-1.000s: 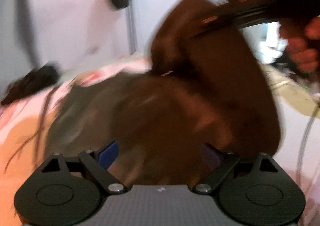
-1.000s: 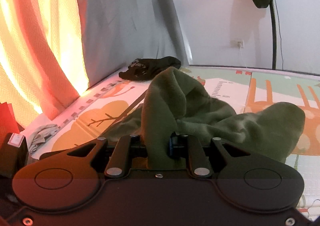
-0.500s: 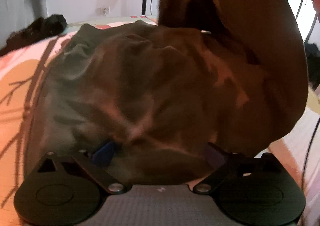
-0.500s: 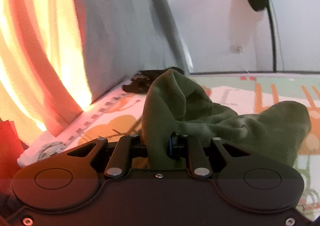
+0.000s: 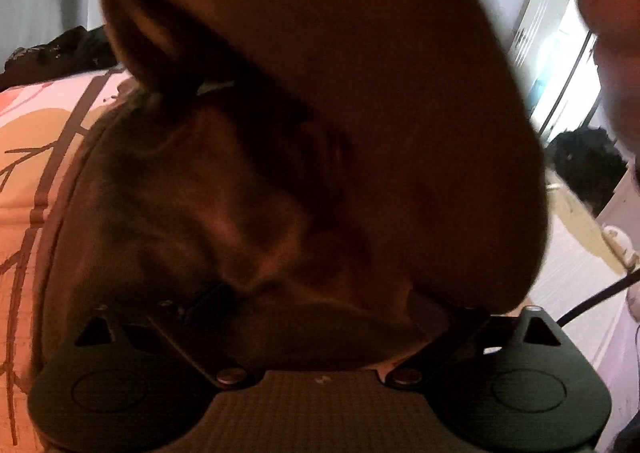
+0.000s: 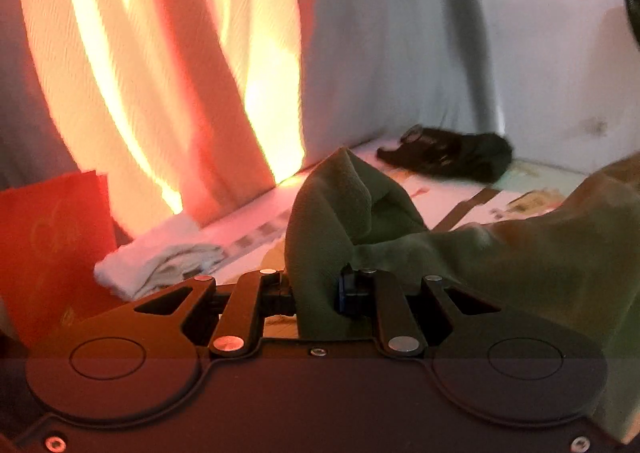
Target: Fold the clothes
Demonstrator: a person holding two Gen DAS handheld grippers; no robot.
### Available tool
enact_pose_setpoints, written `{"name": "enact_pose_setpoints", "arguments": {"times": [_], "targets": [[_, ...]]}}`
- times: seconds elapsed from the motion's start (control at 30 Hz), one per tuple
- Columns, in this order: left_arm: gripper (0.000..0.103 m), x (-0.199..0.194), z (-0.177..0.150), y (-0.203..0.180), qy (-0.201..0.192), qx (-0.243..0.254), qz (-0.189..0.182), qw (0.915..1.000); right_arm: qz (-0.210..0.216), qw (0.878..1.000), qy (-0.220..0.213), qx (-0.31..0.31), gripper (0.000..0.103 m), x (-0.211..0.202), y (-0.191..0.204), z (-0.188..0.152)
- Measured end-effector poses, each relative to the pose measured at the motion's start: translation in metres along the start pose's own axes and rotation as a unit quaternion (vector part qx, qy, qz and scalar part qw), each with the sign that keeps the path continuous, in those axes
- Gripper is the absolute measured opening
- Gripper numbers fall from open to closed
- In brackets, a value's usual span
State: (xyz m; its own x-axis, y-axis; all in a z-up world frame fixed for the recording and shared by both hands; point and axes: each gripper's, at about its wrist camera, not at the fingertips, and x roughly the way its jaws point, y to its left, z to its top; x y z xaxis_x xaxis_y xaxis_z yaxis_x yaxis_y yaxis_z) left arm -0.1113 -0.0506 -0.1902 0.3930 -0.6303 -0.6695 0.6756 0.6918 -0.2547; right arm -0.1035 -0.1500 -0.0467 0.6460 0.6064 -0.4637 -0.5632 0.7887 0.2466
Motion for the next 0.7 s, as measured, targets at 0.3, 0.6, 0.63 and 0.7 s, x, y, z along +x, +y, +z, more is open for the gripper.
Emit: {"name": "enact_pose_setpoints", "arguments": {"times": [0.3, 0.6, 0.63, 0.7], "targets": [[0.09, -0.044, -0.02, 0.01, -0.015, 0.012, -0.012, 0.9998, 0.017, 0.992, 0.124, -0.029, 0.016, 0.057, 0.003, -0.034], [0.091, -0.079, -0.035, 0.021, -0.015, 0.029, 0.025, 0.9992, -0.004, 0.971, 0.225, -0.081, 0.018, 0.11, 0.026, -0.081], [0.091, -0.084, -0.035, 0.024, -0.018, 0.027, 0.03, 0.999, -0.007, 0.969, 0.231, -0.084, 0.018, 0.114, 0.028, -0.085], [0.091, -0.092, -0.034, 0.028, -0.025, 0.021, 0.034, 0.9989, -0.011, 0.967, 0.241, -0.083, 0.019, 0.12, 0.029, -0.085]]}}
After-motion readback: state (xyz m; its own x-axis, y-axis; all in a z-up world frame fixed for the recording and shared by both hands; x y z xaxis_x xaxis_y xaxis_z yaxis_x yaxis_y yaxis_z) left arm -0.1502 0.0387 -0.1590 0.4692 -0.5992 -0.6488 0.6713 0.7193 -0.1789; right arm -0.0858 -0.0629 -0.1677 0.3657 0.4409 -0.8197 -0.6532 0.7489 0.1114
